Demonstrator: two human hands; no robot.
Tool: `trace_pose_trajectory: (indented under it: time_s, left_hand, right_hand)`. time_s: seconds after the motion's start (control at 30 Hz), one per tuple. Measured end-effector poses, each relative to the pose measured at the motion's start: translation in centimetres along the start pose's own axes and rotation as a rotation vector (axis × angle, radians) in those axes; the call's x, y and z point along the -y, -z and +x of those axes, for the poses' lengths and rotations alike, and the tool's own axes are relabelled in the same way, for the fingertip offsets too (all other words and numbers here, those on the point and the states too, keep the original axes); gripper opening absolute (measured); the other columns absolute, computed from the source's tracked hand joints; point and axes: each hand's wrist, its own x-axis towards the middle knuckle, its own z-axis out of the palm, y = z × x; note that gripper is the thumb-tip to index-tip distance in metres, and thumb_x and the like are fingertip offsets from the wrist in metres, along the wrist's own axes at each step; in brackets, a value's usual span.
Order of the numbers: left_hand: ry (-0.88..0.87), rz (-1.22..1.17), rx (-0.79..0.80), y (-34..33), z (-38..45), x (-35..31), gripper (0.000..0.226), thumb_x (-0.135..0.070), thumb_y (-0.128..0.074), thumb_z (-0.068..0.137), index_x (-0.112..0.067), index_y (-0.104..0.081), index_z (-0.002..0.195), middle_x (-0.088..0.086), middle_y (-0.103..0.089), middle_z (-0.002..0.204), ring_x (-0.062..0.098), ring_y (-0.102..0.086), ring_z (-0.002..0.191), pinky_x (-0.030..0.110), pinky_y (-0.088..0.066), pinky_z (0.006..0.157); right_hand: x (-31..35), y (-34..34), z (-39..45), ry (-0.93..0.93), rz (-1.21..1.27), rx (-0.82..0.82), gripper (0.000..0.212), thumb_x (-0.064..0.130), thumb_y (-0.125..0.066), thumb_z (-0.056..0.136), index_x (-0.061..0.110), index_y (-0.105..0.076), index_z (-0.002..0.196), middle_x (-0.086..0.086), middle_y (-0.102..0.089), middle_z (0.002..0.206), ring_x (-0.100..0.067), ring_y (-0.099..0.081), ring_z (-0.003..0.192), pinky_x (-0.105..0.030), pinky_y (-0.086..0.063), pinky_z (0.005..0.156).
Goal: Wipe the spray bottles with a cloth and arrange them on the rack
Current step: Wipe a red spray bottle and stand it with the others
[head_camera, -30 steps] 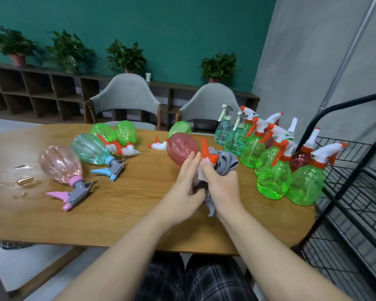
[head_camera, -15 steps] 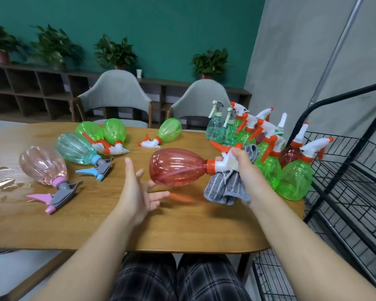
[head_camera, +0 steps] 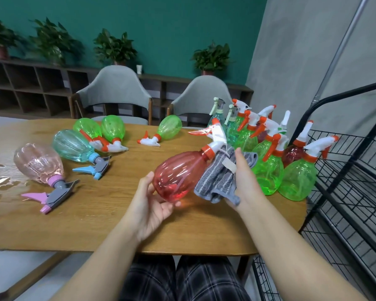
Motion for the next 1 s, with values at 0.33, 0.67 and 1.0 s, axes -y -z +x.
trace_pose_trajectory:
  time_s: [0.33, 0.67, 1.0]
  left_hand:
    - [-0.065, -0.189, 0.032, 0.5, 0.5, 2.5, 0.111, -0.027, -0.097, 0.031, -0.007, -0.051, 0.129, 0.021, -0.056, 0.124, 0.041, -0.065, 0.103, 0.043, -0.059, 0.075]
    - [-0.115, -0.090, 0.087, 0.5, 0.5, 2.9, 0.107, -0.033, -0.095, 0.031, -0.032, -0.053, 0.130, 0.010, -0.068, 0.115, 0.036, -0.068, 0.093, 0.050, -0.057, 0.083]
    - [-0.096, -0.097, 0.117, 0.6, 0.1, 2.6, 0.091, -0.042, -0.083, 0.063, -0.028, -0.044, 0.144, 0.013, -0.056, 0.139, 0.034, -0.063, 0.113, 0.048, -0.056, 0.079]
  right_hand:
    - [-2.7, -1.3, -1.2, -0.092, 0.174, -0.014, 0.020, 0.005, -0.037, 0.094, -0.003, -0.054, 0.100, -0.024, -0.063, 0.096, -0.036, -0.063, 0.087, -0.043, -0.051, 0.067]
    - [-3.4, -4.8, -0.9, 0.775, -0.438, -0.054, 0.021, 0.018, -0.053, 0.096, 0.011, -0.057, 0.115, -0.005, -0.062, 0.110, -0.016, -0.057, 0.102, -0.028, -0.043, 0.090]
    - [-7.2, -4.3, 0.8, 1.108, -1.068, 0.216, 0.066, 0.029, -0.031, 0.064, 0.015, -0.065, 0.118, 0.005, -0.057, 0.133, -0.017, -0.028, 0.142, -0.045, -0.014, 0.118]
